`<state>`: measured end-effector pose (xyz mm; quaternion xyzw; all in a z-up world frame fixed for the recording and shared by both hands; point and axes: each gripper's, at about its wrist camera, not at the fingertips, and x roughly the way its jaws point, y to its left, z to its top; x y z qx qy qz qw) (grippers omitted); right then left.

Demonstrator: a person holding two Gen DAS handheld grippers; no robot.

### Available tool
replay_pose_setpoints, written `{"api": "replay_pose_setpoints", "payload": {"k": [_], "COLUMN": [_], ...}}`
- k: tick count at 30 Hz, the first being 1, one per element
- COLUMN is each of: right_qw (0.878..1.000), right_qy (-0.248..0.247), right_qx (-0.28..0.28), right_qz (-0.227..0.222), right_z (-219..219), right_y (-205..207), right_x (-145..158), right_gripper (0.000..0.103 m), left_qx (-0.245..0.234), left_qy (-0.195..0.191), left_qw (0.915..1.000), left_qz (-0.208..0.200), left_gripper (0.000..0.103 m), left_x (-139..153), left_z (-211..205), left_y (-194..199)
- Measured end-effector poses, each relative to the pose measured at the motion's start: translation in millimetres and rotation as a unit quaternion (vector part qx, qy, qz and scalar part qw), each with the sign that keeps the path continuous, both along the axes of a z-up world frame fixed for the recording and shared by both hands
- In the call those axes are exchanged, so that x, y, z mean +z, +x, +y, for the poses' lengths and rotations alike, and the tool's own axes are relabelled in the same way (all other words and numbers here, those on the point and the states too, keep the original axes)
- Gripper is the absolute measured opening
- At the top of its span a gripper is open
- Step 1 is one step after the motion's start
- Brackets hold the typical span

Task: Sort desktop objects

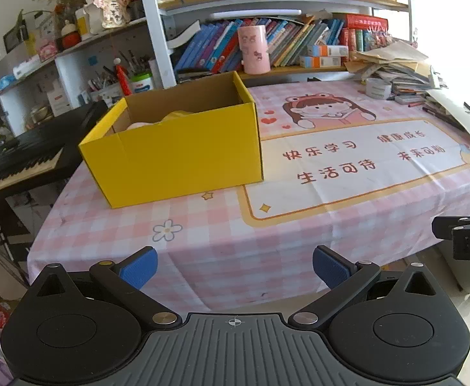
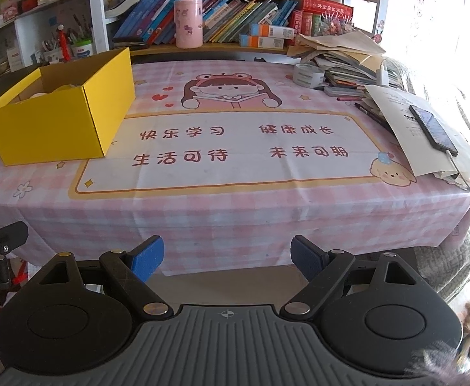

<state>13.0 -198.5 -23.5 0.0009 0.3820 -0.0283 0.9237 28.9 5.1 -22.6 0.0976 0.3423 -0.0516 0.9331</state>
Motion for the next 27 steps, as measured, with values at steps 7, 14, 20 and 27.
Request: {"api": "replay_pose_setpoints", "payload": {"k": [7,14,20,27], "right_qw": [1.000,1.000,1.000,1.000], "right_qy": [0.000,-0.001,-0.004,-0.004], "right_qx": [-0.004,-0.003,0.002,0.005], "right_qz": [0.005,0.004,0.005,0.007], "right_z": [-1.2,-1.0,1.1,2.8], "right_y": [0.7,1.2,3.3,4.4], "right_x": [-1.4,-1.6,0.1,-1.3], "right_gripper": [0.085,0.085,0.085,0.085], "left_qx": [0.002,0.002,0.004,0.010], "left_qy": [-0.006,-0.014,-0.019,-0.019], "left_qw": [1.0000,0.9999,0.9997,0.9995], "left_qz": [0.005,0.007,0.015,0.021], "left_gripper": [0.103,0.103,0.103,0.103], "left_x": [-1.3,-1.4,-2.5,-4.0], "left_z": [1.4,3.4,4.7,5.4], "left_y": [2.7,3.6,5.6,7.0]}}
